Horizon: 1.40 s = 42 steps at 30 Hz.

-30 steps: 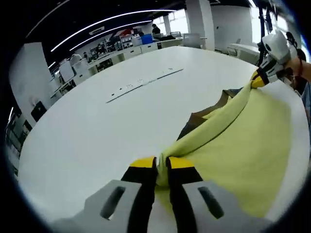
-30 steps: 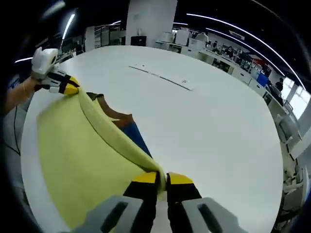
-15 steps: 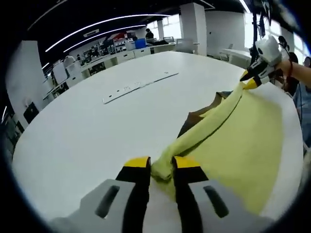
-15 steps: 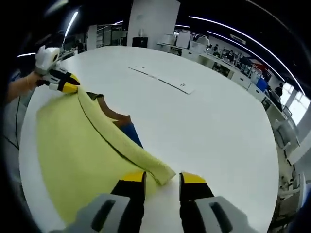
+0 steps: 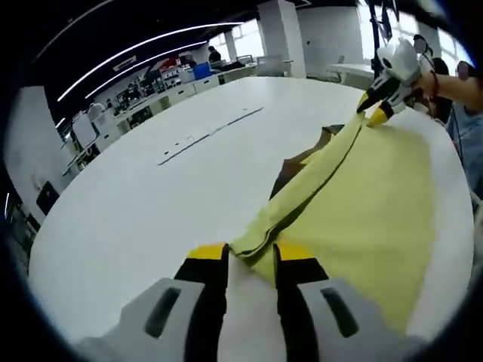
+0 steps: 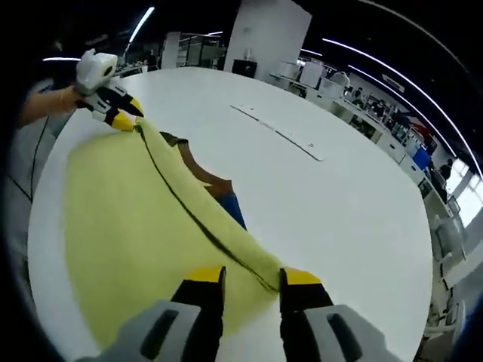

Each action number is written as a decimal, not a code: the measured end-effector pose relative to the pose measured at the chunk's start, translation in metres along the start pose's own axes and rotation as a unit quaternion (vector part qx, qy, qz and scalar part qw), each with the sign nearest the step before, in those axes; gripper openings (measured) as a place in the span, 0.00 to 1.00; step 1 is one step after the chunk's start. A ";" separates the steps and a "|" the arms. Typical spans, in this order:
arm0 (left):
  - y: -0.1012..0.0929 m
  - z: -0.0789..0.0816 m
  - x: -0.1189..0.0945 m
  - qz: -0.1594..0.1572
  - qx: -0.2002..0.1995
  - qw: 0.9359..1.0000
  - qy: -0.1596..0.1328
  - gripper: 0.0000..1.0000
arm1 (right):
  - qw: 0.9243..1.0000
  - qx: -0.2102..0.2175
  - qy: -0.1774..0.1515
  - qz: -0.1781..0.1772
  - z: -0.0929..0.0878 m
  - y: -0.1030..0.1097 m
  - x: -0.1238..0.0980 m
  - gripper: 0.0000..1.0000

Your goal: Fold the garment on the visible template until the final outline fits inside the template.

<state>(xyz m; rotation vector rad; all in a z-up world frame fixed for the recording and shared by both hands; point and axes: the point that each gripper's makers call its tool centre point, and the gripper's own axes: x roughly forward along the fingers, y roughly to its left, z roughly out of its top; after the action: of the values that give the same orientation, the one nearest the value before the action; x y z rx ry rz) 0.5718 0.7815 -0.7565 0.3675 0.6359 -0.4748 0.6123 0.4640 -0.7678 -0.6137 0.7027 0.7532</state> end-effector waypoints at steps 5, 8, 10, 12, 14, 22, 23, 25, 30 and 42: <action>0.014 0.005 0.010 0.016 -0.015 1.000 -0.005 0.17 | 1.000 0.002 -0.006 -0.018 0.002 -0.013 0.005 0.25; 0.026 0.012 0.013 0.038 -0.035 0.998 -0.020 0.13 | 0.998 0.036 -0.014 -0.045 0.004 -0.027 0.009 0.26; 0.033 0.015 0.013 0.051 -0.058 0.997 -0.025 0.16 | 0.995 0.072 -0.029 -0.062 0.007 -0.036 0.009 0.25; 0.040 0.017 0.011 0.067 -0.074 0.995 -0.029 0.17 | 0.990 0.098 -0.035 -0.095 0.007 -0.050 0.005 0.25; 0.048 0.019 0.009 0.080 -0.104 0.991 -0.038 0.18 | 0.985 0.126 -0.045 -0.112 0.010 -0.059 0.001 0.24; 0.055 0.009 -0.006 0.096 -0.139 0.985 -0.031 0.26 | 0.980 0.160 -0.066 -0.101 0.015 -0.060 -0.019 0.25; 0.054 0.007 -0.007 0.093 -0.140 0.985 -0.030 0.26 | 0.980 0.161 -0.065 -0.098 0.014 -0.059 -0.020 0.26; 0.047 0.004 -0.008 0.081 -0.141 0.986 -0.025 0.28 | 0.982 0.160 -0.055 -0.080 0.008 -0.053 -0.019 0.28; 0.026 -0.001 0.001 0.043 -0.108 0.993 -0.009 0.32 | 0.986 0.149 -0.025 -0.067 -0.005 -0.042 -0.008 0.34; 0.044 0.006 0.016 0.096 -0.189 0.977 -0.027 0.33 | 0.954 0.272 -0.051 -0.112 -0.002 -0.062 0.005 0.31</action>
<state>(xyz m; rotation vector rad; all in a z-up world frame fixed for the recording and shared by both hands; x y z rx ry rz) 0.6094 0.8103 -0.7539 0.0541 0.6166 -0.1711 0.6625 0.4284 -0.7577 -0.1443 0.6929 0.3493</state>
